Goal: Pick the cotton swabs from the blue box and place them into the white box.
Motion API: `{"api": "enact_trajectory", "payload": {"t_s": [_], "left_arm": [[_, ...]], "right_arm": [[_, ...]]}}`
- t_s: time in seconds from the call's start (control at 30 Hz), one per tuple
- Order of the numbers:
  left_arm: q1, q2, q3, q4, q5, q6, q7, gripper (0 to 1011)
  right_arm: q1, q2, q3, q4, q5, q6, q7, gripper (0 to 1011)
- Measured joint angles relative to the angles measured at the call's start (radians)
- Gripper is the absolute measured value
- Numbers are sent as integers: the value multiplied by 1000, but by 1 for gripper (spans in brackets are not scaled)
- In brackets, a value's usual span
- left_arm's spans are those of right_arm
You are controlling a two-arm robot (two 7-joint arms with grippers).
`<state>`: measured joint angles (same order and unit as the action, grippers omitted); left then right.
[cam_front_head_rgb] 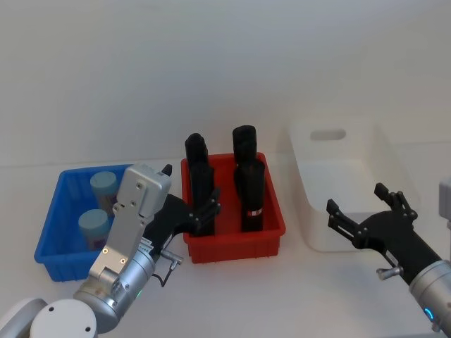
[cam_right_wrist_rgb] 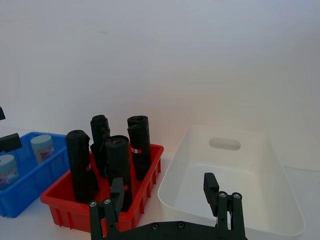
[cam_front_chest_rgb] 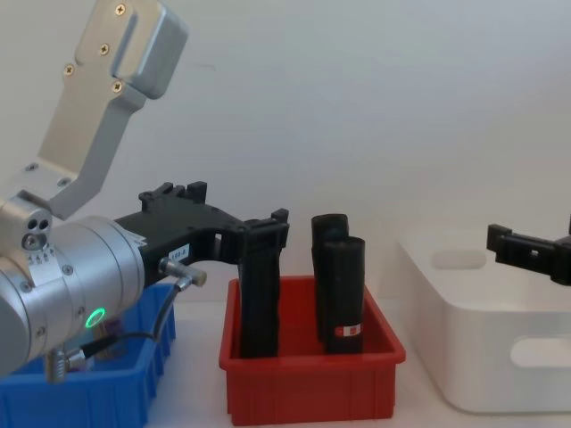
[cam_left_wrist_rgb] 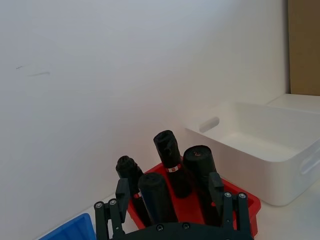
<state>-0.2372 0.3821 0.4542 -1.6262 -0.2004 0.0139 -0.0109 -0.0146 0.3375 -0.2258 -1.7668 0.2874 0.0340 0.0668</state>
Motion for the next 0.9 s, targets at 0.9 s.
{"api": "enact_trajectory", "payload": {"t_s": [0.9], "left_arm": [[0,0,0,0,0,0,0,1004]], "right_arm": [[0,0,0,0,0,0,0,1002]]}}
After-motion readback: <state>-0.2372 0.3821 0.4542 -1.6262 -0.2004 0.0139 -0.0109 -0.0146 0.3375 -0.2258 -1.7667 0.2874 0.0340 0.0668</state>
